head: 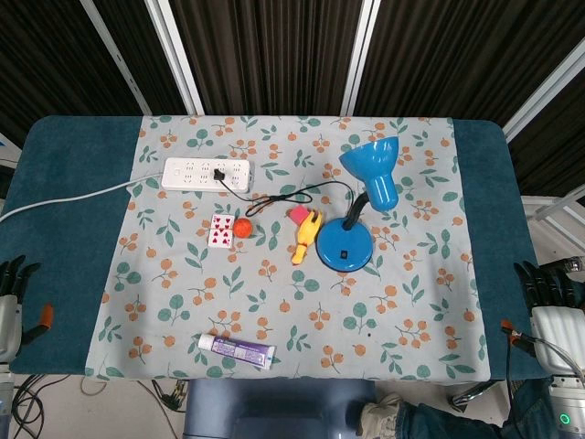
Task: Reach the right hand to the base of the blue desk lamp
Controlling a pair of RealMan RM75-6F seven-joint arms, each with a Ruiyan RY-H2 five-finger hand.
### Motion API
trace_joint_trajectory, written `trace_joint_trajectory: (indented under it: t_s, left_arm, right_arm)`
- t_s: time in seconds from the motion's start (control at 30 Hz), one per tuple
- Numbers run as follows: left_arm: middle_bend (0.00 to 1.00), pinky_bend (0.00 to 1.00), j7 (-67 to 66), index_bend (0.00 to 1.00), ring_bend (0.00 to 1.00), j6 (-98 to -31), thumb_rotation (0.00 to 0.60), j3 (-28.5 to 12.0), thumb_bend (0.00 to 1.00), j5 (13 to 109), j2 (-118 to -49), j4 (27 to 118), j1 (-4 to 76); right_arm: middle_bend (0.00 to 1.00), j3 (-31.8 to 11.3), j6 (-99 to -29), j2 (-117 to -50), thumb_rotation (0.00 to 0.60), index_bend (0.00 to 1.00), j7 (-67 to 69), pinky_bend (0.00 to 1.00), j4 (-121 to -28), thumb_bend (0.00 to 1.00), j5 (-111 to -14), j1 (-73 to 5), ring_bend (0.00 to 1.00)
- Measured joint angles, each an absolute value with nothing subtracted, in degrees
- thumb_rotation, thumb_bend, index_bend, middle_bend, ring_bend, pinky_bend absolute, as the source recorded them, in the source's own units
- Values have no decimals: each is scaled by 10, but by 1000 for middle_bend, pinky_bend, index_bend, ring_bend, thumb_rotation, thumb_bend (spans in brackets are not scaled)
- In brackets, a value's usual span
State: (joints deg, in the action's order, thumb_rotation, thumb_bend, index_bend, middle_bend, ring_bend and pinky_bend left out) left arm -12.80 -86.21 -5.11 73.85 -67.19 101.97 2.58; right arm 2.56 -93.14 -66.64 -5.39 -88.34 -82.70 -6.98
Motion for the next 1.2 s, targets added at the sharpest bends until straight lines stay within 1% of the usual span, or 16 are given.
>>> trace_joint_trajectory:
  t_s: [0.83, 1.2]
  left_arm:
    - [36, 35, -129, 164, 0, -861, 600, -51, 426, 738, -672, 1019, 26]
    - [36, 34, -129, 164, 0, -860, 600, -51, 426, 738, -672, 1019, 26]
  right_arm:
    - [108, 13, -891, -665, 600, 13, -52, 0, -890, 291, -844, -63, 118]
    - [108, 7, -884, -663, 600, 13, -51, 0, -896, 291, -849, -59, 118]
